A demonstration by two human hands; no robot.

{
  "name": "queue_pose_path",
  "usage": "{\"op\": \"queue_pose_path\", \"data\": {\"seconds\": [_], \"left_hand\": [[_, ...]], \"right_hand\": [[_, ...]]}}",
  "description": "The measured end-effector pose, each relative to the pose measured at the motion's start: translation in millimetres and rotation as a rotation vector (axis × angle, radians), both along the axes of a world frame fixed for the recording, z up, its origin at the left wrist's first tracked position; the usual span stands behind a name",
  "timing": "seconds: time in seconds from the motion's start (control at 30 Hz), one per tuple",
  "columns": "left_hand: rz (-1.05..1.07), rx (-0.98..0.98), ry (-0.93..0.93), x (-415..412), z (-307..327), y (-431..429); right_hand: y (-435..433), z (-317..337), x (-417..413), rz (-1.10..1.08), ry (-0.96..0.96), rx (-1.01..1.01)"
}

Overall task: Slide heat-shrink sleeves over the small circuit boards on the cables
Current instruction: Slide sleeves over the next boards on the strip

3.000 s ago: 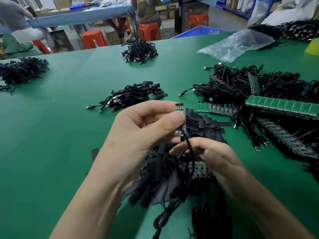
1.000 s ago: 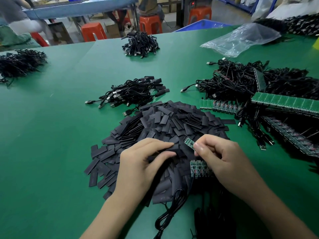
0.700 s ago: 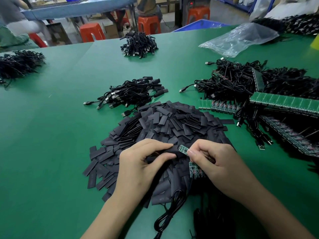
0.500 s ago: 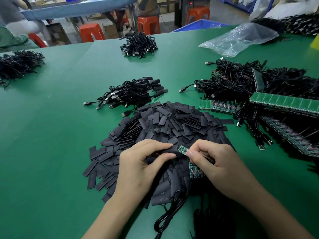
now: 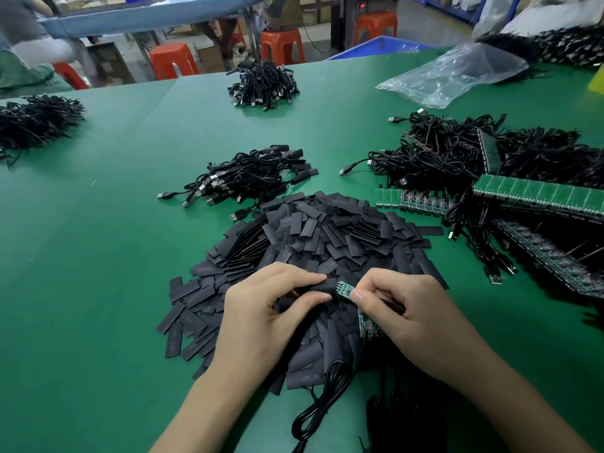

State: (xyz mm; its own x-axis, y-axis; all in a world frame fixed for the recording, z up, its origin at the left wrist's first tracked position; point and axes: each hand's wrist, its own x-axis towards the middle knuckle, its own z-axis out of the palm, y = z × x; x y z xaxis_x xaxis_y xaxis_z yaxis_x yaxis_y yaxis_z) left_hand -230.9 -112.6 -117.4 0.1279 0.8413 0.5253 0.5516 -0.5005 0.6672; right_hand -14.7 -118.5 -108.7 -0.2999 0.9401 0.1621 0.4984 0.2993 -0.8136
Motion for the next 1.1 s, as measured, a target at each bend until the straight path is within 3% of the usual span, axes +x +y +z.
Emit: {"op": "queue_pose_path", "data": {"seconds": [0.27, 0.77, 0.87, 1.1], "left_hand": [[-0.207, 0.037, 0.252, -13, 0, 7], [-0.322, -0.009, 0.270, -7, -2, 2], [-0.305, 0.044, 0.297, -7, -3, 2], [-0.213, 0.069, 0.158, -8, -6, 3]], "right_hand": [[1, -4, 2, 0.057, -0.211, 0.038], [2, -9, 3, 0.089, -0.264, 0.109], [2, -9, 2, 0.081, -0.200, 0.107], [2, -1, 1, 0.012, 0.147, 0.084]]}}
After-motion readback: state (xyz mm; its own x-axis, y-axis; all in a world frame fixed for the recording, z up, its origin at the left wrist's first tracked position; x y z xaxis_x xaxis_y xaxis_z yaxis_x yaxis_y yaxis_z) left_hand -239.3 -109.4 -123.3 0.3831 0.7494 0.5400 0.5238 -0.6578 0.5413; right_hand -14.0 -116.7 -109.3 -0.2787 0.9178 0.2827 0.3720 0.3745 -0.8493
